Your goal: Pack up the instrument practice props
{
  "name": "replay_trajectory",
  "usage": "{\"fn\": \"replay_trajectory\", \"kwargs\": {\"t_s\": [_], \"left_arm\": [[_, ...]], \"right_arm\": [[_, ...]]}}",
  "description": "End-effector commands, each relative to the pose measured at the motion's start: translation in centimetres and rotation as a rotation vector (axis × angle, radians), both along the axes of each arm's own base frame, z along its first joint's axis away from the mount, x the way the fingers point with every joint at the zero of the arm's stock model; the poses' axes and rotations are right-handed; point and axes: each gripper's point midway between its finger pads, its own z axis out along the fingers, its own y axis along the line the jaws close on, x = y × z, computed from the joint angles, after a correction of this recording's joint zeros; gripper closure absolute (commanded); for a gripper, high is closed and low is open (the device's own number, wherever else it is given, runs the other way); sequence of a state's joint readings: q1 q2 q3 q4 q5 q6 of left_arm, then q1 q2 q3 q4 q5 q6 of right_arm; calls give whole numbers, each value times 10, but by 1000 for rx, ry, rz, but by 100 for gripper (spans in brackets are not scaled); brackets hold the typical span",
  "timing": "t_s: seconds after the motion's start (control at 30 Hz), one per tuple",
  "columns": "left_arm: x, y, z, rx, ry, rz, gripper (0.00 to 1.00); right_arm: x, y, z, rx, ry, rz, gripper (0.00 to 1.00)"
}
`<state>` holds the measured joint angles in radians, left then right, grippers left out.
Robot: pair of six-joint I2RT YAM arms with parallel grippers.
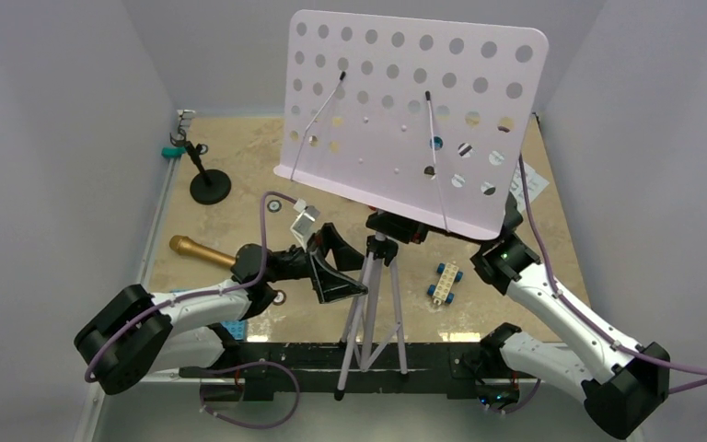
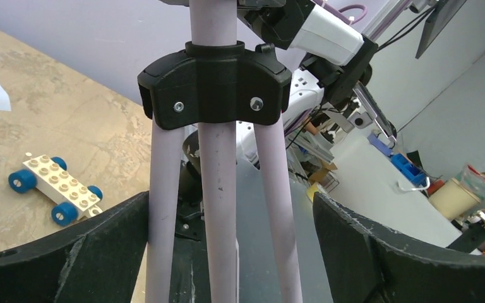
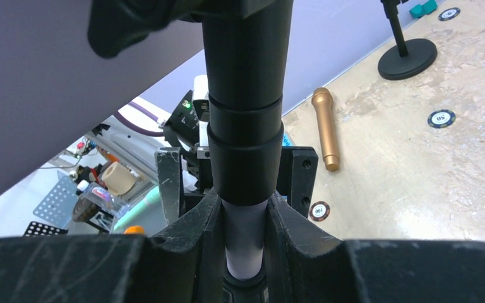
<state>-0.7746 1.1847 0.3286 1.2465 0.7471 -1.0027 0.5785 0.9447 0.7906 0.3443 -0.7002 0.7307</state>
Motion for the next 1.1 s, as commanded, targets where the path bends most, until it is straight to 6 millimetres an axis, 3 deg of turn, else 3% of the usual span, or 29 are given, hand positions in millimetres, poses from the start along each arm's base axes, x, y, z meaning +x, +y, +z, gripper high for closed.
{"fn": "replay_trajectory", "kwargs": {"t_s": [0.0,0.1,0.23,0.43,0.6,0.87,1.07], "left_arm": [[-13,-2,14,-52,-98,-43,2],[-13,-3,10,-39,-111,-42,25],[-11,-6,9,-24,-113,-43,65],[-8,-8,12,-21,-115,-26,97],[1,-7,11,2,-107,36,100],[39,17,2,121,-84,356,100],[51,32,5,169,-106,472,100]], "right_arm": [[-18,-19,106,264,-343,-47,100],[-17,-19,104,264,-342,-51,100],[-15,-20,100,265,-337,-61,100],[-13,-20,97,274,-331,-71,100],[-7,-21,95,283,-314,-97,100],[37,-19,88,319,-161,-130,100],[59,-9,84,360,-110,-111,100]]}}
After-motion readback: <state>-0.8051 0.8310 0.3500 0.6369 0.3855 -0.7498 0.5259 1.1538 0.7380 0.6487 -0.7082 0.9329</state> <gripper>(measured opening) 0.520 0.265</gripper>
